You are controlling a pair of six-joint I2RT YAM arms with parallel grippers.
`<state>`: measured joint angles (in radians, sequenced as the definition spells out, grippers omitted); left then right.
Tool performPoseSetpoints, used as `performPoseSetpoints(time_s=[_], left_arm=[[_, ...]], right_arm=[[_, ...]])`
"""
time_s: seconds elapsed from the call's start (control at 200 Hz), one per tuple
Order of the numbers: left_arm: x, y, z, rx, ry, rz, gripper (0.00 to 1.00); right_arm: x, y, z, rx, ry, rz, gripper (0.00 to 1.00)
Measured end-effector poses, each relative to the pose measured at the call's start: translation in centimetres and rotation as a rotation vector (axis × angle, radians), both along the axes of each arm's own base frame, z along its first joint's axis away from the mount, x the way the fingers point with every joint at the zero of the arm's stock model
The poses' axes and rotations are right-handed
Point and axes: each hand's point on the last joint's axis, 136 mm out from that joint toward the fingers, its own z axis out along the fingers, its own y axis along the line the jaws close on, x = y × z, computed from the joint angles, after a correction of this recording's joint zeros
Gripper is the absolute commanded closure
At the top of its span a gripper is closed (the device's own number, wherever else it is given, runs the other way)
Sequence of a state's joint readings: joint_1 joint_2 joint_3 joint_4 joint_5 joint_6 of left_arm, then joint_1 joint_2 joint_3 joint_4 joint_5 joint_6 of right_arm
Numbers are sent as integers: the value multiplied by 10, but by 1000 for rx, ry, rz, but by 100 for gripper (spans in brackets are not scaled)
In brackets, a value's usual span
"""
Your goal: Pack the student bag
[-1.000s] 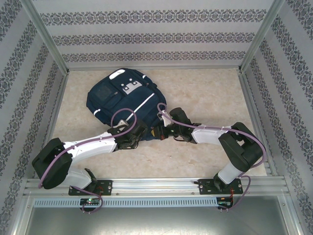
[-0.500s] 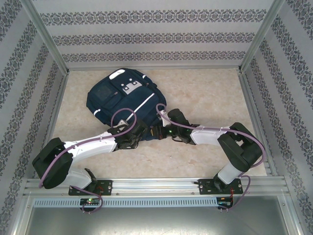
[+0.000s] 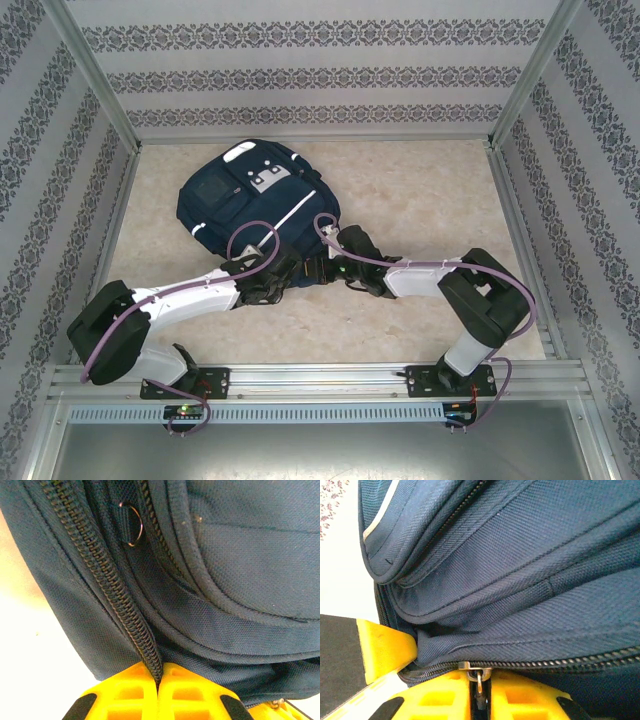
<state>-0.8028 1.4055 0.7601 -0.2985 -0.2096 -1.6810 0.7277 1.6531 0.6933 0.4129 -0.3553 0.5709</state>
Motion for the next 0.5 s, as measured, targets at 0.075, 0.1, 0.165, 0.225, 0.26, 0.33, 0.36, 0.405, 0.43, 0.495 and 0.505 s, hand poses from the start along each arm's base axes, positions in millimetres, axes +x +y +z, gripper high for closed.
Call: performPoseSetpoints(time_s=[0.075,0.1,0.165,0.225,0.26,0.33,0.36,0.405,0.43,0.495,0.505], left_arm=[[0,0,0,0,0,0,100],[0,0,0,0,0,0,100],[0,0,0,0,0,0,100],[0,1,0,-1,2,2,100],[1,1,0,-4,4,3,100],[1,1,1,-10,6,4,100],[1,1,2,-15,5,4,100],[2,2,5,-25,1,5,100],[2,2,6,-28,-1,7,100],[2,3,11,-40,-9,9,100],[2,4,11,-42,-10,10,100]], right_arm=[[0,0,0,1,3,-8,100],[1,0,0,0,2,-9,100],[0,0,-1,-4,1,-9,100],[1,-1,-1,-10,-3,-13,100],[1,-3,-1,-18,-5,-17,100],[1,-8,-1,-44,-9,-26,100],[1,-11,-2,-61,-12,-32,100],[0,-16,-2,-90,-17,-38,100],[0,-18,-2,-105,-20,-39,100],[1,-25,0,-146,-34,-47,100],[1,-26,0,-154,-36,-48,100]])
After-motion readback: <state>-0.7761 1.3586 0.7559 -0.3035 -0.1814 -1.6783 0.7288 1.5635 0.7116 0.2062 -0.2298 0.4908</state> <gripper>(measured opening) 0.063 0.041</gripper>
